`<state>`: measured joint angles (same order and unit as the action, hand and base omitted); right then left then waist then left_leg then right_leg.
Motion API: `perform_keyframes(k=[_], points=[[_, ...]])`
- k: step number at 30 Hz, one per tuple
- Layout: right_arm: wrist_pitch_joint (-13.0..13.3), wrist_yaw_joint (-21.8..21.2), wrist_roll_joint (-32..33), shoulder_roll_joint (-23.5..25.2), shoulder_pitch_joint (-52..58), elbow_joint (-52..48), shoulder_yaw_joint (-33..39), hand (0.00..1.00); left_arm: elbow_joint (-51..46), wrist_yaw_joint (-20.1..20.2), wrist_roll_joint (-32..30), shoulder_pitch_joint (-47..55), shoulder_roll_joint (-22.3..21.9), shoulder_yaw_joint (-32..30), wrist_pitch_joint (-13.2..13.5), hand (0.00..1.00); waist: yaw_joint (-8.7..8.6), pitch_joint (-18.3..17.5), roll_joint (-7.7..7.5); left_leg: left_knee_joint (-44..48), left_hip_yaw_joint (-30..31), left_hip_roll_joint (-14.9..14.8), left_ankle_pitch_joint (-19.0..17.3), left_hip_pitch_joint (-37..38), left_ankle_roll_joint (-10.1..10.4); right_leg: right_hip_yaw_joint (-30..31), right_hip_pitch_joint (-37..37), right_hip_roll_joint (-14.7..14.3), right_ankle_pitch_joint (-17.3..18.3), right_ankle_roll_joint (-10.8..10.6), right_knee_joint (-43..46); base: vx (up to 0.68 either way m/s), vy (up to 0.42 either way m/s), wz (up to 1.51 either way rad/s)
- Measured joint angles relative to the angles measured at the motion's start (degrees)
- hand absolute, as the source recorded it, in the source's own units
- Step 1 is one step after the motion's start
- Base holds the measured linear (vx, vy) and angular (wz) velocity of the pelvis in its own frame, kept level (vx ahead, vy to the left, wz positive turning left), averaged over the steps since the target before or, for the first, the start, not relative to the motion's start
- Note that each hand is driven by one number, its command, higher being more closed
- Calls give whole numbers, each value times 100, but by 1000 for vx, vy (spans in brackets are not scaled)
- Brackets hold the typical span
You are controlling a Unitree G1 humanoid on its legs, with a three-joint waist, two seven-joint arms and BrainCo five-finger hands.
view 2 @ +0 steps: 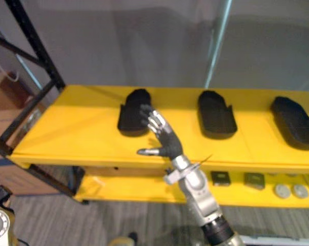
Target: Walk over and take plastic housings, then place them on the shelf
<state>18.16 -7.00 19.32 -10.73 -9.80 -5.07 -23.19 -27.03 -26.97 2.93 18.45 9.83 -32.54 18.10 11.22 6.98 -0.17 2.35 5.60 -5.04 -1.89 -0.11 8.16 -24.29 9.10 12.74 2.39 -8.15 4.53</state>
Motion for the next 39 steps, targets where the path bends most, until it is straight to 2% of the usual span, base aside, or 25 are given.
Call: perform_keyframes(k=[3, 4, 7, 12, 22, 28, 32, 35, 39], points=[[1, 112, -15, 53, -2, 142, 17, 0, -185, 127, 355, 20, -97, 146, 220, 0, 28, 40, -70, -31, -2, -6, 45, -28, -2, -79, 0, 5, 54, 41, 0, -14, -3, 9], [-1, 146, -67, 73, 0, 194, 19, 0, -269, 123, 350, 17, -154, 216, 350, 0, 25, 68, -116, -44, -2, -10, 71, -54, -12, -90, -17, 4, 56, 41, 0, -19, -3, 13], [5, 195, -92, 89, 6, 205, 122, 0, -359, 129, 347, 2, -156, 272, 471, 0, 14, 128, -232, -110, -12, -23, 160, -148, -29, -101, -124, -2, 35, 11, 5, -6, -1, 4], [34, 181, -92, 152, 5, 222, 313, 0, -359, 137, 346, -1, -159, 429, 472, 0, 17, 136, -308, -188, -11, 8, 231, -88, -12, -104, -108, 29, 5, -28, 15, 48, -1, 3], [64, 323, -209, 170, 17, 226, 361, 0, -359, 516, 331, 53, -313, 672, 479, 0, -5, 141, -301, -409, -202, -30, 207, 164, -9, 33, -26, 27, 10, -23, -5, 2, -4, -7], [67, 34, 81, 151, 88, 218, 1026, 0, -360, 549, 345, 43, -369, 721, 527, 0, -243, 138, -304, -501, -354, -52, 303, 207, -14, 137, -100, 19, -1, -37, -45, -9, -5, -9], [66, -67, 94, 141, 166, 217, 1152, 0, -360, 667, 348, -38, -370, 894, 526, 0, -245, 126, -316, -579, -465, -51, 339, 328, -22, 243, -101, 27, -34, -56, -46, 34, 0, -10], [67, -99, 240, 148, 232, 218, 1222, 0, -360, 849, 433, -151, -369, 950, 532, 0, -258, 76, -352, -610, -461, -43, 343, 343, -26, 242, -100, 35, -43, -56, -46, 10, -1, -1], [69, -156, 235, 162, 242, 234, 1282, 0, -352, 1331, 1041, -171, -383, 1157, 536, 0, -264, 5, -329, -695, -453, -30, 377, 406, -33, 237, -72, 47, -45, -58, -46, 0, 0, 0]])
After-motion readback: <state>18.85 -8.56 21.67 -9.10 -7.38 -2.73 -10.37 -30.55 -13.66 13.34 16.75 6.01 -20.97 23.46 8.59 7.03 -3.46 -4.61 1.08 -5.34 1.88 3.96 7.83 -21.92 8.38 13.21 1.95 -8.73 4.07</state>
